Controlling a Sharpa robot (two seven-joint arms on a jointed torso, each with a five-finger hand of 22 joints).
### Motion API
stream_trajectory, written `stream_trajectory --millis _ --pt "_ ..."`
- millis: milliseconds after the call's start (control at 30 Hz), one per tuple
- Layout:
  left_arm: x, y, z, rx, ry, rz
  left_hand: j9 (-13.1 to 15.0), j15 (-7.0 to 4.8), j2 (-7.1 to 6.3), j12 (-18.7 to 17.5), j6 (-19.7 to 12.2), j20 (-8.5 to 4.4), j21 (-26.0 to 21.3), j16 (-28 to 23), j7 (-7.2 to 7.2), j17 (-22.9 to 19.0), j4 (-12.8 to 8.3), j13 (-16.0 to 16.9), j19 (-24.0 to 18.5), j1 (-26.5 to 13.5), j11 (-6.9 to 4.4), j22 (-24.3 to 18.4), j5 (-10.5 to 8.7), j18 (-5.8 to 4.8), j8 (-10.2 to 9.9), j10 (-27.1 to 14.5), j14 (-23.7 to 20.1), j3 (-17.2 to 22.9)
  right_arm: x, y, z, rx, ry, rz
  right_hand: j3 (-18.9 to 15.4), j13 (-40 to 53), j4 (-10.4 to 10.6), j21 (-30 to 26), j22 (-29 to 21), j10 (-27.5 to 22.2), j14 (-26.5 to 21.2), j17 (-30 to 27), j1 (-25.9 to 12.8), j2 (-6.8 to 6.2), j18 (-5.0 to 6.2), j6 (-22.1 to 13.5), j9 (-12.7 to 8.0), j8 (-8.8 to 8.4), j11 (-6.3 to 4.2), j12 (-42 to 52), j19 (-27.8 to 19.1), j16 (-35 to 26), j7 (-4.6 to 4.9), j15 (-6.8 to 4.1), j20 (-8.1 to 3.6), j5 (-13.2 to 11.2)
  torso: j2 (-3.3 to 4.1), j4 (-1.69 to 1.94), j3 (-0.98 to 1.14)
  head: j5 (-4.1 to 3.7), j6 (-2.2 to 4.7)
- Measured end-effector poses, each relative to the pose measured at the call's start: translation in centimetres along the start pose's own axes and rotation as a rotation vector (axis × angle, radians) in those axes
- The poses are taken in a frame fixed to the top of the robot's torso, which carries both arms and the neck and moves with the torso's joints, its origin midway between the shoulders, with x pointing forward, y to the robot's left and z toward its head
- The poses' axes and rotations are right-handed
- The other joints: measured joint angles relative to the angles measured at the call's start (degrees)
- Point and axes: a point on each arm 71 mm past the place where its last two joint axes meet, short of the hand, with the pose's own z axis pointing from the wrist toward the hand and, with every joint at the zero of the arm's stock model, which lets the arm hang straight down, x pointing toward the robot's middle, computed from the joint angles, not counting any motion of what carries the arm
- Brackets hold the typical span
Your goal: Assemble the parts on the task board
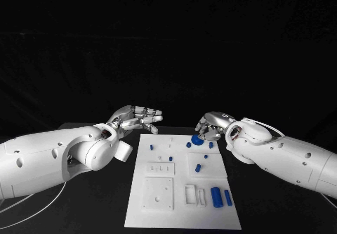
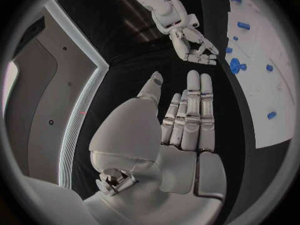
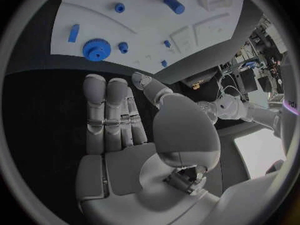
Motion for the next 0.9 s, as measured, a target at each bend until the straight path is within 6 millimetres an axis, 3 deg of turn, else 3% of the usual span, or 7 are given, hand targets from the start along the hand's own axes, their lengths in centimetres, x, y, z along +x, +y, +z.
stream_trajectory --millis 233,333,633,767,900 --pt "0.2 -0.5 -0.1 0.006 0.014 0.022 0.0 -0.02 -2.36 0.0 -0.51 0.0 1.45 0.0 -0.51 0.57 2.34 -0.01 0.0 0.1 -0.1 -0.08 -0.27 0.0 0.0 -1.53 -0.41 1.99 0.8 0.5 0.5 0.008 0.007 -0.056 1.65 -0.81 0.09 -3.87 -1.76 -11.31 0.26 -2.07 -0.05 -2.03 0.12 -1.81 -0.51 0.0 3.08 0.0 -0.68 -0.74 0.78 2.14 1.96 -1.09 0.85 0.57 -0.3 -0.08 0.11" --pt "0.4 -0.7 -0.1 0.009 0.021 0.029 0.0 -0.02 -2.88 0.0 -0.51 -0.12 2.47 0.0 -0.51 0.86 3.61 -0.01 -0.12 0.62 -0.02 0.03 -0.56 -0.02 0.0 -1.62 -0.41 2.48 1.0 0.6 0.6 0.013 0.004 -0.077 1.91 -0.81 0.65 -5.11 -0.71 -11.78 0.26 -3.46 0.56 -2.64 0.94 -1.81 -0.56 0.0 3.18 0.0 0.23 -0.16 0.78 2.15 2.49 -1.71 1.23 0.83 -0.43 -0.2 0.22" --pt "0.8 -1.1 -0.1 0.017 0.037 0.04 0.01 -0.22 -3.17 0.0 -1.45 -0.2 5.55 0.08 -0.42 1.11 4.06 -0.01 -0.21 0.91 -0.01 0.99 -0.56 -0.34 0.0 -2.46 -0.61 2.62 1.5 1.0 1.0 0.018 -0.001 -0.12 2.54 -0.8 0.61 -9.17 1.19 -12.19 0.06 -5.35 1.22 -2.55 0.94 -2.02 -0.68 0.0 3.17 0.0 1.29 0.86 0.59 2.34 2.46 -3.48 2.1 1.34 -0.57 -0.53 0.74" --pt "1.0 -1.2 -0.2 0.02 0.044 0.041 -0.06 -0.02 -3.17 0.0 -1.63 0.0 6.02 0.22 -0.41 1.15 4.13 -0.01 -0.41 0.91 -0.01 1.09 -0.56 0.51 0.0 -2.46 -0.82 2.69 1.7 0.9 1.2 0.025 0.0 -0.134 3.59 -0.8 0.68 -10.47 2.25 -12.19 0.06 -5.6 1.22 -2.54 0.93 -2.02 -0.68 0.0 3.17 0.0 1.58 1.11 0.59 2.34 2.35 -3.48 2.52 1.52 -0.6 -0.6 1.13" --pt "1.0 -1.4 -0.2 0.023 0.047 0.044 -0.06 0.16 -3.17 0.0 -1.84 -0.01 6.25 0.22 -0.21 1.15 4.13 -0.01 -0.82 0.91 0.2 1.15 -0.56 0.52 0.0 -2.67 -1.0 2.69 1.8 1.0 1.3 0.029 0.001 -0.145 4.14 -0.8 0.79 -11.75 3.72 -12.05 0.06 -5.69 1.22 -2.55 0.9 -1.9 -0.68 0.0 3.04 0.0 1.99 1.12 0.47 2.34 2.34 -3.48 2.89 1.61 -0.63 -0.54 1.38"
